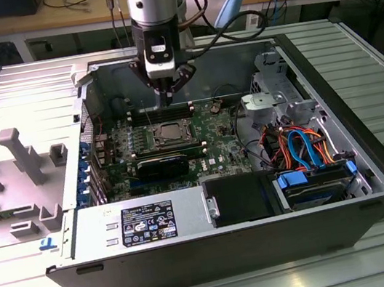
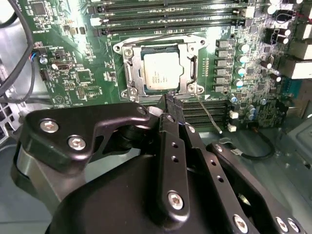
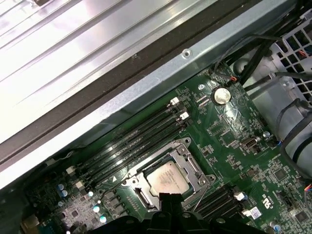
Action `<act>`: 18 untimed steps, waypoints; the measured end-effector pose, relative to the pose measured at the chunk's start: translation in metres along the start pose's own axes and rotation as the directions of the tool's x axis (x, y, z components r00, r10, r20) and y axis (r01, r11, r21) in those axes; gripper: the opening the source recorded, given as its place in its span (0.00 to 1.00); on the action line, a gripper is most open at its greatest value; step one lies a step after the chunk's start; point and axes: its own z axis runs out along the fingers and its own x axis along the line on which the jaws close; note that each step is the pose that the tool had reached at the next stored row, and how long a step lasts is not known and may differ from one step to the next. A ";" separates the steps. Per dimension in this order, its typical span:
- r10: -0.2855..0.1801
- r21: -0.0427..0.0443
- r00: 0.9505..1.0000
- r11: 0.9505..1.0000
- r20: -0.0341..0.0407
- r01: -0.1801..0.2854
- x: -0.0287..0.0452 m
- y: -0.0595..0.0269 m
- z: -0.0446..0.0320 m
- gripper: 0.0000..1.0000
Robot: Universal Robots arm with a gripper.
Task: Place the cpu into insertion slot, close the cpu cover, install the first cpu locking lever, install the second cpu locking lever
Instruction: 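Install the first cpu locking lever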
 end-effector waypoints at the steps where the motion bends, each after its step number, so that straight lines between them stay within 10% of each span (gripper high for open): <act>1: -0.009 0.002 1.000 1.000 0.002 0.009 -0.0001 0.0000 -0.0001 0.11; 5: -0.077 -0.001 0.997 0.997 0.001 0.077 0.0001 -0.0002 -0.0003 0.11; 18: -0.084 -0.002 0.996 0.996 0.001 0.084 0.0000 -0.0002 -0.0002 0.11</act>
